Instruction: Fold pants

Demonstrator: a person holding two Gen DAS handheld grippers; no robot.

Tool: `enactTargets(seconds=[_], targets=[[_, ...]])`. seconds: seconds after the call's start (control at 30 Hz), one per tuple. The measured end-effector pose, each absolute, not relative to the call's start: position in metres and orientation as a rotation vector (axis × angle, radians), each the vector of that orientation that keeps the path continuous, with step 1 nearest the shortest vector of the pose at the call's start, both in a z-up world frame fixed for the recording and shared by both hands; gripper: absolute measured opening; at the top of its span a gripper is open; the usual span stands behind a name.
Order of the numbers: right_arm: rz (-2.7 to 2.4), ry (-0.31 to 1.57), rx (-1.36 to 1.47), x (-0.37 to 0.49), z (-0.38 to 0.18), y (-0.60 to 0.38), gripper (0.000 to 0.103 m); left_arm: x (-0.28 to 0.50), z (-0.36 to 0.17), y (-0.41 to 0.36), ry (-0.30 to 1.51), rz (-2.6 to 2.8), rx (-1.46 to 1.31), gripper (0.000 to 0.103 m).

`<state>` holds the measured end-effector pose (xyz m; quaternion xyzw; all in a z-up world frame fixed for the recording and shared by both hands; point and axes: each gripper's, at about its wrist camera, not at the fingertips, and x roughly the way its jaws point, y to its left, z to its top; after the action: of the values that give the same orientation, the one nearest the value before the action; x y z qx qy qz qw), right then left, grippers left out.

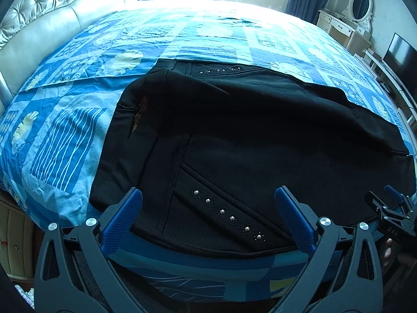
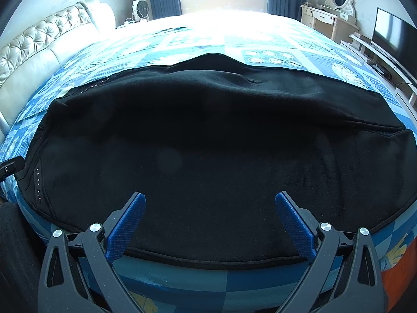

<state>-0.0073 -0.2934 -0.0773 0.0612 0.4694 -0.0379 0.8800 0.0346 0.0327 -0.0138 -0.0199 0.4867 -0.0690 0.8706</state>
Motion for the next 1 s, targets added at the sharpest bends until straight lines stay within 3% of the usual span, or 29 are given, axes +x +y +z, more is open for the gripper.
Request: enactTargets(seconds=[0.07,0.23,0.37,0.57,0.8,0.87,1.0], targets=[[-0.061,0.984,0.13,-0.005,-0.078,-0.292,0.099,0.047,-0.008,0.049,0.949,-0.219,-0.12,0.101],[-0.019,0.987,0.143,0.0,-0.075,-0.288,0.099,0.09,-0.007,0.095,0.992,-0.269,-0.22,0.101],[0.019,0.972,0.138,0.006,-0.067,-0.282,0.099,0.131,-0.004,0.124,1.0,-0.223,-0.164,0.101],[0.075,0.934,0.151,0.022,-0.053,-0.279,0.099,0.201,-0.007,0.148,1.064,-0.268,-0.108,0.101],[0.144,0.894,0.181,0.059,-0.041,-0.285,0.099,0.277,-0.024,0.154,1.098,-0.396,-0.256,0.1],[0.171,0.859,0.167,0.074,-0.033,-0.291,0.099,0.293,-0.032,0.151,1.118,-0.423,-0.257,0.091],[0.194,0.84,0.226,0.11,-0.023,-0.31,0.099,0.317,-0.05,0.151,1.192,-0.501,-0.325,0.084]])
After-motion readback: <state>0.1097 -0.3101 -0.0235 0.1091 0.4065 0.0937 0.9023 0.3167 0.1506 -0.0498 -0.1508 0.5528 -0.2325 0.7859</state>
